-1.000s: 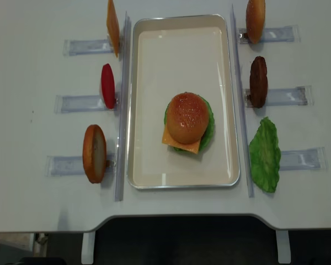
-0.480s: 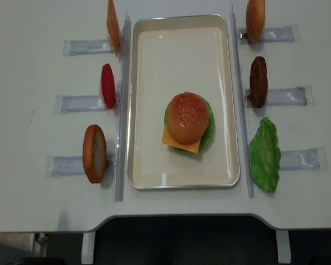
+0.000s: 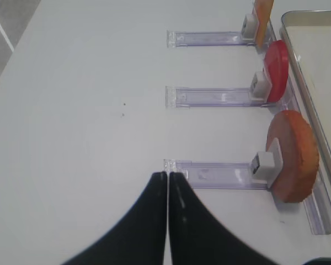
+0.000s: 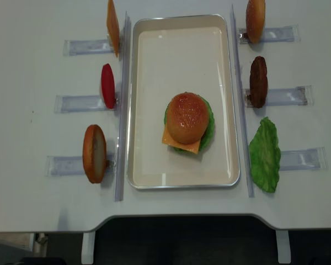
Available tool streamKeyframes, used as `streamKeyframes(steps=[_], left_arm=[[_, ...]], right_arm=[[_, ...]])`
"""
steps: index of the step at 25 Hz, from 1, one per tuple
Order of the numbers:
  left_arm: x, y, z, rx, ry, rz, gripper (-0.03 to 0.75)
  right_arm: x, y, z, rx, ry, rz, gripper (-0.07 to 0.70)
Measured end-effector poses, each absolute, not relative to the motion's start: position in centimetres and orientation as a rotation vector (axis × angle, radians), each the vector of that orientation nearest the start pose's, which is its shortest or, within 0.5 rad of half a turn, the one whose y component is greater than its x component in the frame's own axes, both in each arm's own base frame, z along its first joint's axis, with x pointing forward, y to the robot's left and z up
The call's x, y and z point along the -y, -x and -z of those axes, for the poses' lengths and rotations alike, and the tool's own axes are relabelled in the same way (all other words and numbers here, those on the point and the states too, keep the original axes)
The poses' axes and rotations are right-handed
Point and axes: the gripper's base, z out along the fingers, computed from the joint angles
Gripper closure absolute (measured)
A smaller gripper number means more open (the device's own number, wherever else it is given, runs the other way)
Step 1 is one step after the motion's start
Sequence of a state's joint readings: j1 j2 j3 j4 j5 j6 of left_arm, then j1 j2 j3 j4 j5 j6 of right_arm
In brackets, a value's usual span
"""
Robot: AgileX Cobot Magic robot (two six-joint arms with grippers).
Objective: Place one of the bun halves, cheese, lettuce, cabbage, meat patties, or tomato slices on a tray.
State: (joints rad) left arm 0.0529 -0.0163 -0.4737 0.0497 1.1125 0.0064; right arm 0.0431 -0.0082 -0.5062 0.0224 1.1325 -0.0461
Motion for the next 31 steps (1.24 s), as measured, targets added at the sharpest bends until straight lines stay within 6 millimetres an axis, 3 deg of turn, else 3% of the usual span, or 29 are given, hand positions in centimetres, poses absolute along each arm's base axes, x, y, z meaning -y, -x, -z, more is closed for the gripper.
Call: streamKeyframes(steps=[31], left_arm=[[-0.37,0.69,-26.59,-2.106,0.052,-0.096,0.716]], right_arm=[[-0.14,1.01,-27.32,-2.099,0.096,-0.025,0.197]])
